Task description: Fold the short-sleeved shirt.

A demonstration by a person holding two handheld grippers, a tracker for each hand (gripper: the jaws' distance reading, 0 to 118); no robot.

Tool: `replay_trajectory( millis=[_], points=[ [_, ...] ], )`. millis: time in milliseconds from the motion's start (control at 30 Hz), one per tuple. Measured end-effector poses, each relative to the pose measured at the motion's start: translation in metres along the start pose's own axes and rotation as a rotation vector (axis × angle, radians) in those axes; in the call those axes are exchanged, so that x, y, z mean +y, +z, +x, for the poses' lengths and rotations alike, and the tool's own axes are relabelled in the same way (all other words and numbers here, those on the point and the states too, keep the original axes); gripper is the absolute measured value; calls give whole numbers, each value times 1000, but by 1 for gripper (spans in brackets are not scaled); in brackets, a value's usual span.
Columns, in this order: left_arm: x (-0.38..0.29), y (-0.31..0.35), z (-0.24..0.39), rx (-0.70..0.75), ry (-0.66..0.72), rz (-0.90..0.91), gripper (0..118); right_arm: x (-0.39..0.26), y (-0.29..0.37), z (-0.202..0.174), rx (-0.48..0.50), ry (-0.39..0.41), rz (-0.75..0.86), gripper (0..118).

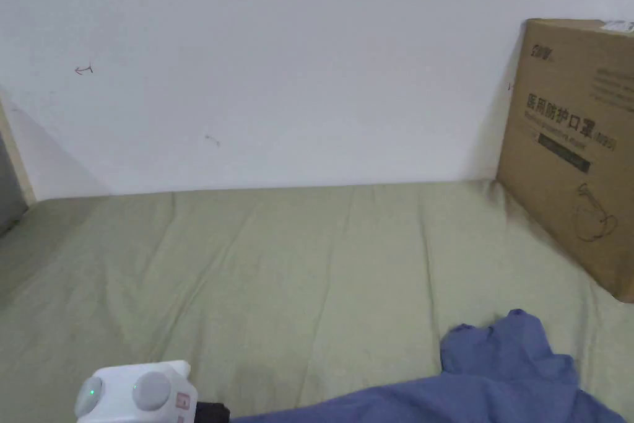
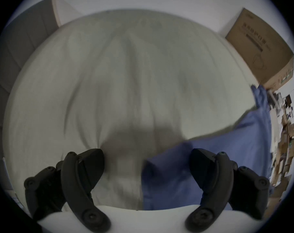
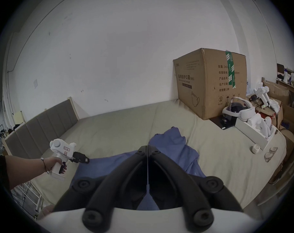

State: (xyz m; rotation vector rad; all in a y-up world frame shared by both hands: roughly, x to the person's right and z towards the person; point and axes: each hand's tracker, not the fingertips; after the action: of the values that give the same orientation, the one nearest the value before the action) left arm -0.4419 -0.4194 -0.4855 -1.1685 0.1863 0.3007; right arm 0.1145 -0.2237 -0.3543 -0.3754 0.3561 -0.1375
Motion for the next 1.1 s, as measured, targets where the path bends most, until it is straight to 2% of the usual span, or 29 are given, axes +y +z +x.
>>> replay_trajectory(
  millis=[33,100,167,200,233,267,367,467,500,533,567,600,633,667,700,733,767,833,867,900,967,1067,1100],
  points=[
    [-11,4,5,93,-72,66,106,-1,-2,-1,-8,1,-12,0],
    [-22,13,18,139,-114,166,102,-3,-7,2,-15,-7,-31,0],
    [-46,41,38,165,-127,251,84,-4,-14,7,-11,-27,-45,0],
    [-55,46,42,116,-153,281,46,-4,-17,8,-7,-39,-50,0],
    [-62,50,47,129,-168,283,6,-2,-23,11,-7,-54,-55,0],
    [-59,50,45,137,-166,301,1,2,-29,14,-17,-65,-52,0],
    [-67,85,41,-40,-60,448,0,24,-59,39,28,-113,-3,0],
    [-81,130,36,-82,17,637,1,59,-114,63,35,-55,-11,0],
    [-84,143,35,-109,28,670,1,70,-143,71,21,13,-74,0],
    [-86,152,36,-117,16,674,1,80,-169,75,-51,61,-173,0],
    [-94,170,48,-108,1,677,1,88,-198,80,-109,92,-277,1],
    [-98,178,50,-94,-17,690,1,92,-225,89,-118,77,-329,3],
    [-101,183,51,-80,-32,699,1,95,-247,99,-101,36,-393,13],
    [-105,191,58,-80,-31,697,1,97,-271,108,-98,-23,-444,34],
    [-108,194,58,-89,-28,695,1,96,-298,121,-92,-79,-511,78],
    [-111,196,58,-103,-24,690,1,93,-321,129,-89,-121,-624,104],
    [-114,195,57,-106,-17,683,1,87,-346,137,-88,-178,-730,116],
    [-114,189,52,-88,-10,673,1,70,-373,146,-91,-269,-861,117],
    [-116,187,51,-70,-9,669,1,60,-388,152,-131,-296,-926,117],
    [-117,185,49,-54,-11,667,1,50,-397,155,-188,-289,-926,116],
    [-114,178,46,-37,-2,656,1,32,-418,163,-238,-220,-952,113],
    [-111,166,38,-33,17,628,1,16,-434,161,-199,-110,-994,107],
    [-109,161,35,-24,26,612,1,9,-433,159,-234,-74,-1014,95]
  ],
)
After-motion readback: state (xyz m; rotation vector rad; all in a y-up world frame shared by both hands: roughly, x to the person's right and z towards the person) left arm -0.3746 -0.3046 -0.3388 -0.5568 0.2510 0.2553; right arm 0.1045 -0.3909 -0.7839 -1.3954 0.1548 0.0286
